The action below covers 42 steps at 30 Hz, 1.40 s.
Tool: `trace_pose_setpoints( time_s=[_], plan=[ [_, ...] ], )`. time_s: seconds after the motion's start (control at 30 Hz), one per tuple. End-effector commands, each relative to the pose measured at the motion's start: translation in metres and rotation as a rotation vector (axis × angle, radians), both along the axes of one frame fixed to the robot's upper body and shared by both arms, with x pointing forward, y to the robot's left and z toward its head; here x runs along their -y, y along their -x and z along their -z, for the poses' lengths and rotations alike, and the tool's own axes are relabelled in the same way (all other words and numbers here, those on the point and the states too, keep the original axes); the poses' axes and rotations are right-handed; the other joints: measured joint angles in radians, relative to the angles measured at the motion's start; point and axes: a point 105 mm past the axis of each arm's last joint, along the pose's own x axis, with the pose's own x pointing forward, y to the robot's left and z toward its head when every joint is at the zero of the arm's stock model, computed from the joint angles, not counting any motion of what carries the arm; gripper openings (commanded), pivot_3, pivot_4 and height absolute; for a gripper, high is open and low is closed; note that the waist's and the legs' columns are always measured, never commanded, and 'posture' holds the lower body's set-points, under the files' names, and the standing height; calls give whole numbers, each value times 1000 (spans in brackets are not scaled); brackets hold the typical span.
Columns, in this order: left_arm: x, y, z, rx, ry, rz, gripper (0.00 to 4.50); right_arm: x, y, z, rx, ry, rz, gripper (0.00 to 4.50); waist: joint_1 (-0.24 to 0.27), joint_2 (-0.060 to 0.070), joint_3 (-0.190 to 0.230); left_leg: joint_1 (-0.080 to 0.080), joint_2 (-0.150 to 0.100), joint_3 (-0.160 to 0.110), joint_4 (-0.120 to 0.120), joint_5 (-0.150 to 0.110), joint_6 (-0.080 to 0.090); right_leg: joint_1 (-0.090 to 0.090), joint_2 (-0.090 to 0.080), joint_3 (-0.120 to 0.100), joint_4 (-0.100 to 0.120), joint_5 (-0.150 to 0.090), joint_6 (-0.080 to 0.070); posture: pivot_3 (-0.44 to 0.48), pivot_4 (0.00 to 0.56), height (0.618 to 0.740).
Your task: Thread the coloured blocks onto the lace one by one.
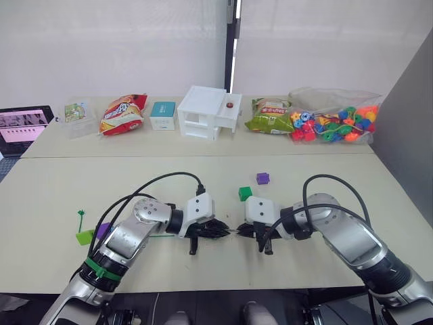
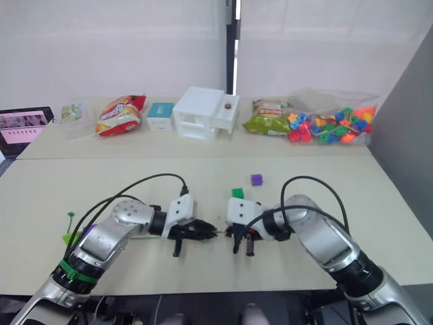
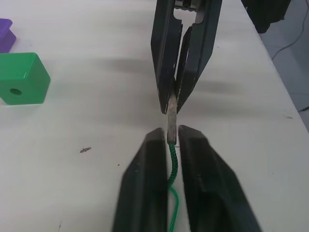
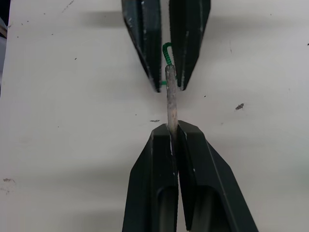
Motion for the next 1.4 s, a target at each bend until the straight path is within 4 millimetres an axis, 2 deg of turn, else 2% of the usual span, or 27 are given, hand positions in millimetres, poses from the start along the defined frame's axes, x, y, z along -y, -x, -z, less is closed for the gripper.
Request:
trace_pose_setpoints(
  time_s=[0.03, 0.37, 0.53, 0.73, 0.8, 0.9, 1.03, 1.2, 1.4],
  plan=[
    [4, 2, -16, 43, 41, 24, 21, -2, 2, -6, 30, 1, -16, 0, 0, 0, 0, 0, 0, 0, 0, 0, 0, 0, 0, 0, 0, 0, 0, 0, 150, 740],
    [5, 2, -16, 34, 43, 24, 21, -2, 5, -4, 21, 6, -17, 0, 0, 0, 0, 0, 0, 0, 0, 0, 0, 0, 0, 0, 0, 0, 0, 0, 150, 740],
    [-8, 1, -12, 30, 17, -1, 0, 11, 0, -14, 32, -60, 108, 1687, 1, 0, 0, 0, 0, 0, 0, 0, 0, 0, 0, 0, 0, 0, 0, 0, 150, 740],
    [-22, 3, -12, 10, 23, -50, 0, 50, -11, -22, 37, -210, 424, 3744, 4, 0, 0, 0, 0, 0, 0, 0, 0, 0, 0, 0, 0, 0, 0, 0, 150, 740],
    [-26, 4, -12, 3, 31, -70, 0, 59, -14, -23, 56, -274, 537, 3744, 4, 0, 0, 0, 0, 0, 0, 0, 0, 0, 0, 0, 0, 0, 0, 0, 150, 740],
    [-34, 5, -12, -14, 49, -111, 0, 77, -24, -20, 127, -398, 804, 3744, 1, 0, 0, 0, 0, 0, -1, 0, 0, 0, 0, 0, 0, 0, 0, 0, 150, 740],
    [-39, 8, -12, -43, 76, -141, 0, 81, -33, -15, 240, -521, 1048, 3744, -2, 1, 0, 1, 0, 0, -2, 0, 0, 0, 0, 1, 1, 0, 0, 0, 150, 740],
    [-41, 8, -12, -47, 68, -152, 0, 74, -54, -15, 311, -639, 1207, 3744, -4, 1, 0, 1, 0, 0, -2, 0, -1, -1, 0, 1, 1, 0, 0, 0, 150, 740],
    [-41, 9, -13, -41, 63, -151, 0, 68, -85, -13, 317, -683, 1224, 3744, -5, 1, 0, 1, 0, 0, -2, 1, -1, -1, 0, 1, 1, 0, 0, 0, 150, 740]
  ],
)
